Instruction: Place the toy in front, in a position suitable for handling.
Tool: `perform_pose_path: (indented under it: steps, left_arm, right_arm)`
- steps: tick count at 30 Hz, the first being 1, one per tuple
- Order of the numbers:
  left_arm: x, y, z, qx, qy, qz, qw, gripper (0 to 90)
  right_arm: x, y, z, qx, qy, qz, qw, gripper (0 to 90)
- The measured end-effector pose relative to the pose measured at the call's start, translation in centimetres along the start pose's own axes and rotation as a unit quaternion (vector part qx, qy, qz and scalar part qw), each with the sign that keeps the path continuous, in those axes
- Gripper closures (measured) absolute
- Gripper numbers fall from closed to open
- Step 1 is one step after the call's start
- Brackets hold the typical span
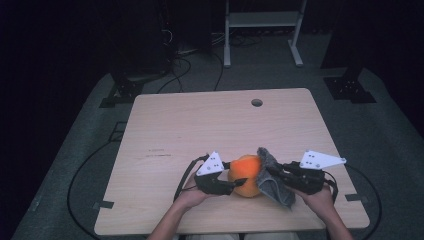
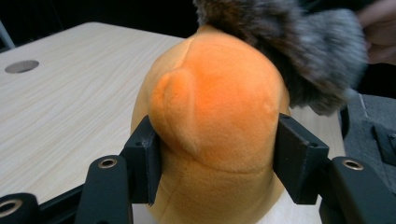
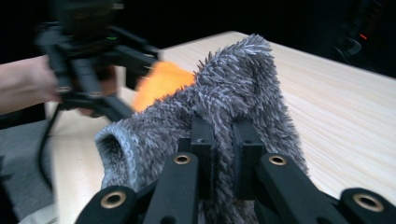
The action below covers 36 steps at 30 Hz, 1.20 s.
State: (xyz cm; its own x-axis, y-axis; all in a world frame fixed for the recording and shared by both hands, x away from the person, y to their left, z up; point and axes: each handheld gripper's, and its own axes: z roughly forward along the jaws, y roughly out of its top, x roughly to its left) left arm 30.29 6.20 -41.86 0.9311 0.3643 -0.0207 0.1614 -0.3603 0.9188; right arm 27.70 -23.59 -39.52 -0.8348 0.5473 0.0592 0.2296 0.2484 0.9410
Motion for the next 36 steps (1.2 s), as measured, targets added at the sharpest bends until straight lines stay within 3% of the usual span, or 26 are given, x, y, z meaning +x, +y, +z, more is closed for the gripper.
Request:
perform_pose_path:
  steps: [2, 5, 8, 10, 12, 13, 16, 18, 21, 23, 25, 28, 30, 36]
  left_arm:
    - [0.2, -0.2, -0.1, 0.005, -0.002, -0.004, 1.0000, 40.6]
    - [0.4, -0.6, 0.1, 0.002, -0.009, -0.014, 0.9999, 39.2]
    - [0.2, -0.8, 1.0, -0.005, 0.006, -0.019, 0.9998, 20.9]
    - [0.1, -0.9, 1.7, 0.005, 0.010, -0.021, 0.9997, 11.7]
    - [-0.2, -1.2, 2.0, -0.002, 0.009, -0.014, 0.9999, 16.1]
    - [-0.3, -1.4, 2.0, -0.007, 0.012, -0.011, 0.9998, 22.5]
    - [-0.4, -1.4, 1.9, -0.002, 0.013, -0.010, 0.9999, 30.0]
    - [-0.3, -1.3, 1.8, 0.000, 0.008, -0.014, 0.9999, 31.2]
    - [-0.2, -1.3, 1.8, -0.002, 0.008, -0.015, 0.9999, 31.7]
    - [-0.3, -1.2, 1.9, -0.002, 0.011, -0.014, 0.9998, 31.5]
    - [-0.4, -1.2, 2.0, -0.002, 0.013, -0.012, 0.9998, 31.3]
    - [-0.5, -1.1, 2.1, 0.000, 0.014, -0.011, 0.9998, 31.3]
    - [-0.5, -1.2, 2.0, 0.002, 0.013, -0.010, 0.9999, 31.2]
    - [-0.8, -1.0, 2.3, 0.003, 0.011, 0.002, 0.9999, 31.2]
  right_arm:
    - [0.7, 0.1, 0.7, 0.012, -0.001, -0.018, 0.9998, 81.2]
    - [0.3, -0.3, 1.1, 0.019, -0.005, -0.010, 0.9997, 81.2]
    - [-0.1, -0.8, 1.1, 0.027, -0.014, -0.004, 0.9995, 81.2]
    - [-0.2, -0.9, 1.0, 0.029, -0.015, -0.004, 0.9995, 81.2]
    - [0.4, -0.6, 0.9, 0.028, -0.013, -0.011, 0.9995, 81.2]
    - [0.7, -0.4, 1.0, 0.025, -0.008, -0.016, 0.9995, 81.2]
    - [1.0, -0.2, 1.1, 0.021, 0.002, -0.030, 0.9993, 81.2]
    - [0.6, -0.4, 1.1, 0.023, -0.007, -0.026, 0.9994, 81.2]
    - [-0.8, -1.1, 0.6, 0.036, -0.049, -0.013, 0.9980, 81.2]
    - [-1.2, -1.4, 0.2, 0.036, -0.053, -0.001, 0.9979, 81.3]
    - [-0.6, -1.1, 0.2, 0.027, -0.038, -0.004, 0.9989, 81.2]
    - [1.0, -0.1, 0.7, 0.016, -0.002, -0.034, 0.9993, 81.2]
    - [1.5, 0.2, 1.0, 0.021, 0.001, -0.049, 0.9986, 81.2]
    - [-0.9, -1.2, 0.3, 0.030, -0.031, -0.009, 0.9990, 81.2]
